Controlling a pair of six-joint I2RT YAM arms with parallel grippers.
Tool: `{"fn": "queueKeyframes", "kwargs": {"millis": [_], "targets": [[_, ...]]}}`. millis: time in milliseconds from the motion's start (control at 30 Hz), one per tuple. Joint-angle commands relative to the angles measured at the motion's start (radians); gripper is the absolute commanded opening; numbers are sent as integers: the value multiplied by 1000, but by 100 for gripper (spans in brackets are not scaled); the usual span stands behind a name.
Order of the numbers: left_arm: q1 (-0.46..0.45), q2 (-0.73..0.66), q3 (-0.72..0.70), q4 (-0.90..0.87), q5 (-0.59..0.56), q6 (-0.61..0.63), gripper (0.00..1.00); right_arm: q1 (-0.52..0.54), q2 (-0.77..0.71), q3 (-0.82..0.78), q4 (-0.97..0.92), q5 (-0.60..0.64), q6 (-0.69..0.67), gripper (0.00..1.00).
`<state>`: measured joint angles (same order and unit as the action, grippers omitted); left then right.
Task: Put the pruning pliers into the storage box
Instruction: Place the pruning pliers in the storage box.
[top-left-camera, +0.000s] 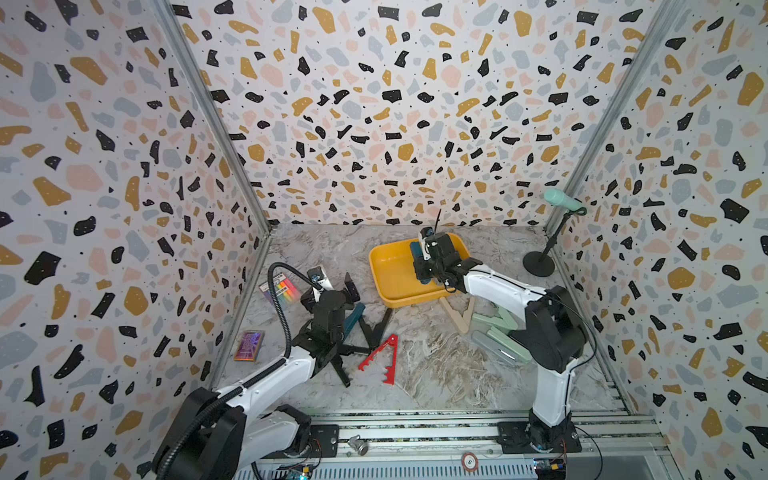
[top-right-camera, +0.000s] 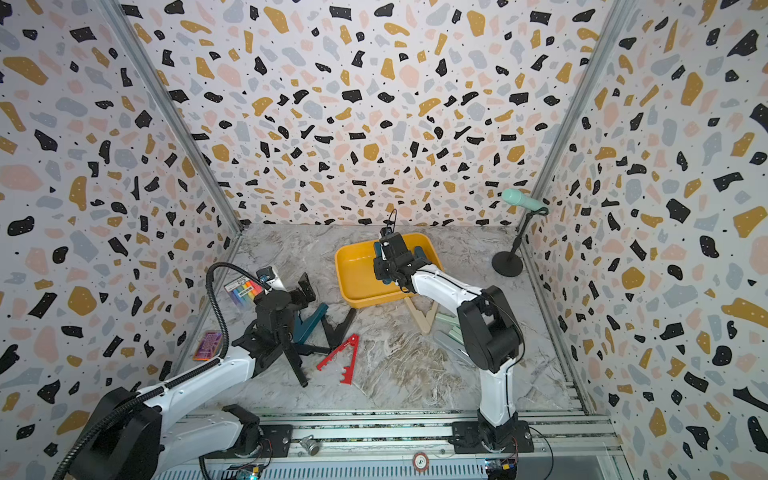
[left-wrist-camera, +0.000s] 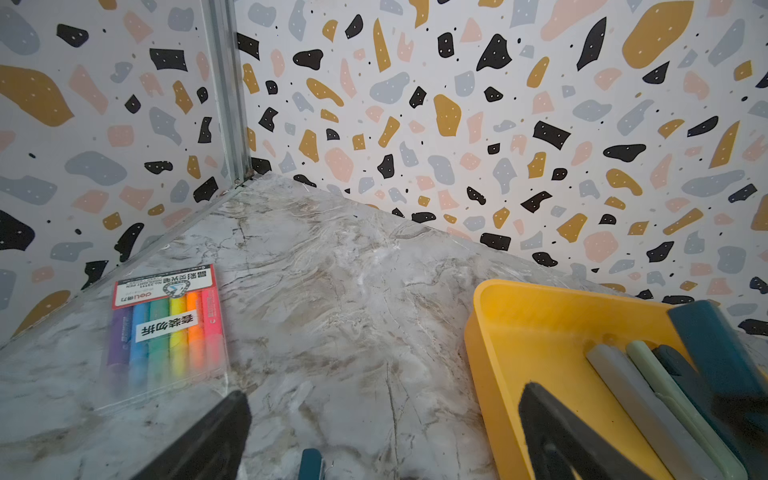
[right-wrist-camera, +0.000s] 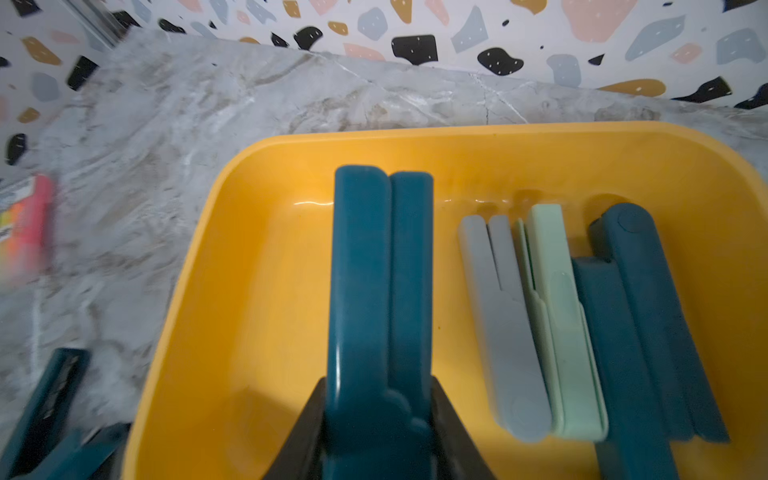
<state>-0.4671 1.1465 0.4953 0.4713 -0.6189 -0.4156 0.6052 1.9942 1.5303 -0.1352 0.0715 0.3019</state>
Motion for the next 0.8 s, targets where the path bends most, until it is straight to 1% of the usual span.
{"fn": "queueKeyframes", "kwargs": {"millis": [0, 200, 400, 500, 533, 633, 700, 767], "targets": [[-4, -14, 7, -1, -18, -2, 99, -11, 62, 105, -81, -11, -42, 13], [-5, -4, 14, -3, -25, 4, 99, -35, 181, 206, -136, -26, -50, 14], [-4, 38, 40, 0, -7, 0, 99, -36, 222, 205, -133, -25, -73, 15], [-5, 47, 46, 0, -6, 0, 99, -46, 246, 212, -145, -21, -74, 18], [-4, 45, 47, 0, -6, 1, 99, -49, 251, 216, -148, -21, -74, 20], [-5, 45, 49, -3, -9, 2, 99, -53, 269, 224, -158, -19, -80, 35], [-4, 45, 47, -5, -9, 3, 99, -53, 281, 232, -169, -21, -82, 41], [-5, 46, 47, -5, -10, 2, 99, -52, 287, 237, -170, -28, -83, 43]]}}
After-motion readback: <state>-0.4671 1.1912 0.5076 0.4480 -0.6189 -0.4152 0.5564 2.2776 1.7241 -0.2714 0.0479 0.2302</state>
